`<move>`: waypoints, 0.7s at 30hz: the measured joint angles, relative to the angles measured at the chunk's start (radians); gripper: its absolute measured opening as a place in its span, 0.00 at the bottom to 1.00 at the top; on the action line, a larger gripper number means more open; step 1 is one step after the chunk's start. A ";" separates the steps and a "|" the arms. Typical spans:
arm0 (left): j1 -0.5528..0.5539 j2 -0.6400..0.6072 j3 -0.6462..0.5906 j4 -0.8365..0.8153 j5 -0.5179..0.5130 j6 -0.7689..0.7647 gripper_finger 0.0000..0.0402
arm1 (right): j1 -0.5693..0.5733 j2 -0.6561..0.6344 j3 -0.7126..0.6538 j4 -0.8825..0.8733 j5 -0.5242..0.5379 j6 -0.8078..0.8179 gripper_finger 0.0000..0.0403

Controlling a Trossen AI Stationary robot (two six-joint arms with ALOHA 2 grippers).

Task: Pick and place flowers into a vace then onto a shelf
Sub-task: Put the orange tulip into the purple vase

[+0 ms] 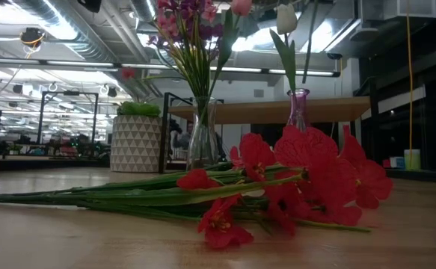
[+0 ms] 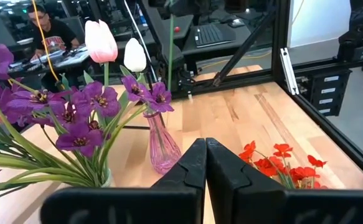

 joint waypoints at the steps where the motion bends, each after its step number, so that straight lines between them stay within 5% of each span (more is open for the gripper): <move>1: 0.000 0.000 0.000 0.000 0.000 -0.001 0.01 | -0.001 -0.008 0.000 -0.008 0.000 0.000 0.00; 21: 0.001 0.000 0.000 0.000 -0.014 -0.002 0.01 | -0.106 -0.026 0.000 -0.051 -0.051 -0.001 0.00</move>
